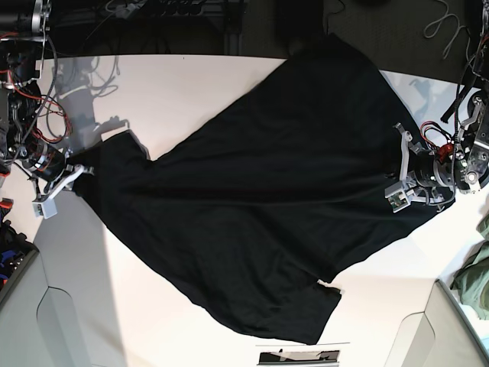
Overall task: Layout the t-shirt on the table in an organized manner, then fold the t-shirt properly
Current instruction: 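Drag the shirt diagonally with both grippers, rotating it on the table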
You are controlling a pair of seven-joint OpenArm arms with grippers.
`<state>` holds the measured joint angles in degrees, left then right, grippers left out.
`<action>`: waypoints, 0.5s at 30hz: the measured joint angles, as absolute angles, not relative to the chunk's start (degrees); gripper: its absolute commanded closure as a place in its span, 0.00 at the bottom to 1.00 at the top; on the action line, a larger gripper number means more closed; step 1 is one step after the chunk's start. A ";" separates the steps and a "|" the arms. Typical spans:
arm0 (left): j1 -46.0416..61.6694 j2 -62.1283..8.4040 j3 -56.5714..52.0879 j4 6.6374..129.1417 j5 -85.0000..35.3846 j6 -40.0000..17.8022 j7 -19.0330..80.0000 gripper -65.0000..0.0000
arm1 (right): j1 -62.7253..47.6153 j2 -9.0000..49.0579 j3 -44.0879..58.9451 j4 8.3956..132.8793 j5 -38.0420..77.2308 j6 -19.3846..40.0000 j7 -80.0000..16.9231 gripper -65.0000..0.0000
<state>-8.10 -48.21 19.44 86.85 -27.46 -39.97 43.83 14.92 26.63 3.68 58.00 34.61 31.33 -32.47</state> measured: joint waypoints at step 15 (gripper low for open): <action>-5.41 -55.29 19.44 94.54 -33.50 -36.88 45.89 1.00 | 8.45 24.60 10.46 79.26 34.13 30.52 -41.47 1.00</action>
<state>-5.41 -55.29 19.44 94.54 -33.50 -36.88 45.89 8.45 24.60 10.46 79.26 34.13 30.52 -41.47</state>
